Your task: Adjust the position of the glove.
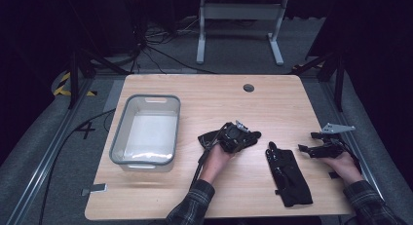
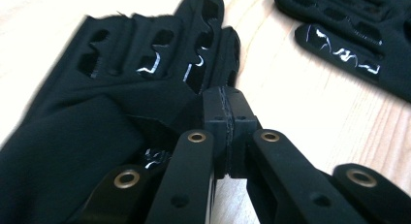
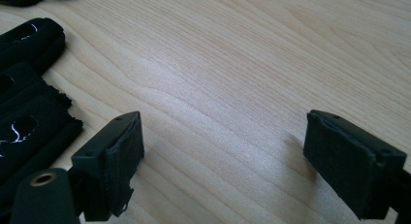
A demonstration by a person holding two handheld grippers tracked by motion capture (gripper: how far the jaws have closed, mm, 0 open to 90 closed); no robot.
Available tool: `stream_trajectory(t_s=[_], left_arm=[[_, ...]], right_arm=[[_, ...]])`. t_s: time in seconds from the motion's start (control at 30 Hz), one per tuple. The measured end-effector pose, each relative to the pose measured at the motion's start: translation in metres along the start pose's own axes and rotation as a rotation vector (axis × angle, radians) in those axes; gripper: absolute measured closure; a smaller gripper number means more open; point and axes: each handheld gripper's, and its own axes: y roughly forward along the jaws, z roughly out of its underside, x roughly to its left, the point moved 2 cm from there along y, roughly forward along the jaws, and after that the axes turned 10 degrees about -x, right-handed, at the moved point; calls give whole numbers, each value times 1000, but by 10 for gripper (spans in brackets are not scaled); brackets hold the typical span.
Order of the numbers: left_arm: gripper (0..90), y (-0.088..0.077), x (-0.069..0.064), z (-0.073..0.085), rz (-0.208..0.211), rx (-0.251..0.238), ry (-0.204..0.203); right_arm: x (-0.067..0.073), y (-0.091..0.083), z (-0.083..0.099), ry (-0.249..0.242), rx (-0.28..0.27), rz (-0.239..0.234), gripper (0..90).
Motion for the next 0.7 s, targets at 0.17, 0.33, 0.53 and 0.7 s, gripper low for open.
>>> stream_trajectory(t_s=[0.17,0.33,0.53,0.7], left_arm=[[897,-21,10,-3,-47,-35,-9],[897,-37,23,0,-93,-50,-35],[897,-55,39,5,-165,-66,-63],[897,-58,50,12,-236,-38,-85]], right_arm=[[0,0,0,1,0,0,148],[0,0,0,1,-1,-1,148],[0,0,0,1,-1,-1,149],[0,0,0,0,0,0,148]])
